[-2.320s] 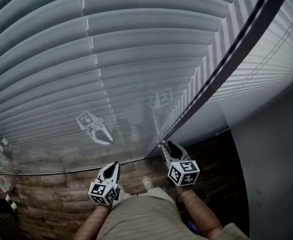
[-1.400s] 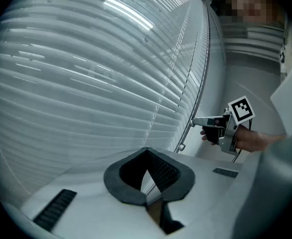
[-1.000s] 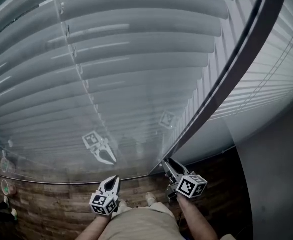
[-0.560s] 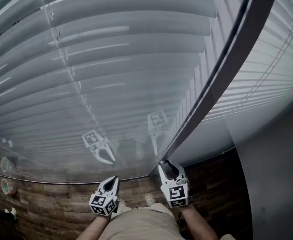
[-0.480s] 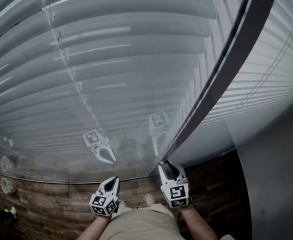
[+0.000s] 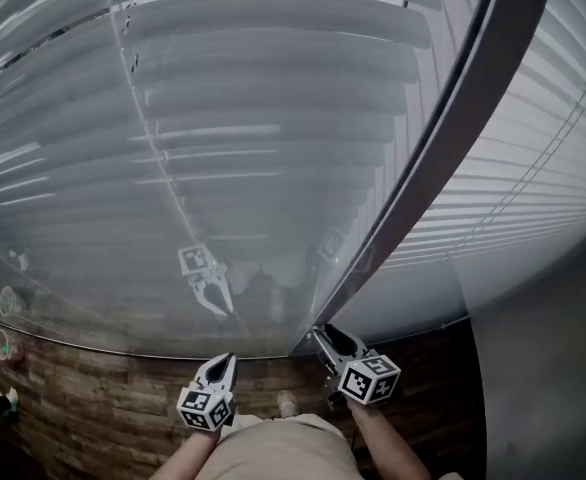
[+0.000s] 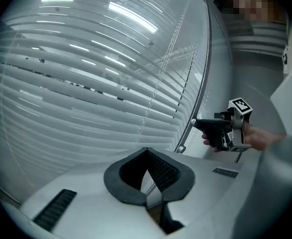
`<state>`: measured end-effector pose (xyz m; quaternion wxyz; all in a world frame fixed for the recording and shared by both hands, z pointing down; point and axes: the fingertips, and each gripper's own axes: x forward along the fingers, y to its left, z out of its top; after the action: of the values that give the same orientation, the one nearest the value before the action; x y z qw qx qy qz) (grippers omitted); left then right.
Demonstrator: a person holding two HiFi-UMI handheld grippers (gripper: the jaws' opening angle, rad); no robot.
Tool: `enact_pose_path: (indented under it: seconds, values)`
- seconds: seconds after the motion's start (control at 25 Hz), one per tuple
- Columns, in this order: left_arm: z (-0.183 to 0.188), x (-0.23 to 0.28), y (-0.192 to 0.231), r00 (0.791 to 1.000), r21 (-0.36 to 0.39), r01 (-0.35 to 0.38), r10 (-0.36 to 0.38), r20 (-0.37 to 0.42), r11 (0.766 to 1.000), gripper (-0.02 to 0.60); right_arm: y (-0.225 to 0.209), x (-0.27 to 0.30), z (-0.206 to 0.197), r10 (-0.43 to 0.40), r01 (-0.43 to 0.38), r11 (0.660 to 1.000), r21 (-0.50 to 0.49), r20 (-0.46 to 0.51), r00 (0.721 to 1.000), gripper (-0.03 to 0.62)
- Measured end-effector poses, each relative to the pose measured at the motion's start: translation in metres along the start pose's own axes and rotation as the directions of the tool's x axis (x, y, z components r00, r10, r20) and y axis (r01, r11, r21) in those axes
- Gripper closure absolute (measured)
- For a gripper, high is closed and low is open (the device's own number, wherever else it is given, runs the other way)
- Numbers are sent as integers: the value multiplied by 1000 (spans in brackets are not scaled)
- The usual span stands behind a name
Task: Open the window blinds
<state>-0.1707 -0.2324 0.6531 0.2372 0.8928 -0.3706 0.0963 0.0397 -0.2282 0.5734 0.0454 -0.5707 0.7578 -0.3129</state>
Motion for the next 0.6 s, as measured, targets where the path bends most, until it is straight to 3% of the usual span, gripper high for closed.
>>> enact_pose_path:
  seconds: [0.08, 0.16, 0.2, 0.24, 0.28, 0.44, 0.6]
  values:
    - [-1, -6, -1, 1000, -7, -20, 20, 20, 1000, 569, 6, -5, -2, -46, 44, 975, -217, -1, 999, 410]
    - [2, -14, -2, 998, -19, -40, 40, 41, 999, 569, 18, -10, 0, -115, 111, 881, -461, 19, 993, 408]
    - [6, -20, -3, 997, -28, -50, 51, 52, 998, 569, 26, -13, 2, -134, 125, 838, -531, 23, 991, 408]
    - [10, -25, -5, 996, -37, -62, 64, 62, 997, 569, 34, -15, 5, -139, 128, 819, -559, 23, 990, 416]
    - [13, -30, -6, 994, -47, -74, 77, 71, 996, 569, 39, -17, 10, -137, 126, 823, -554, 22, 990, 431]
    - [14, -40, -6, 988, -69, -116, 122, 92, 991, 569, 42, -21, 16, -109, 104, 891, -441, 15, 994, 464]
    - [17, -41, -8, 986, -70, -124, 131, 104, 990, 569, 34, -22, 17, -48, 46, 977, -207, -5, 999, 483]
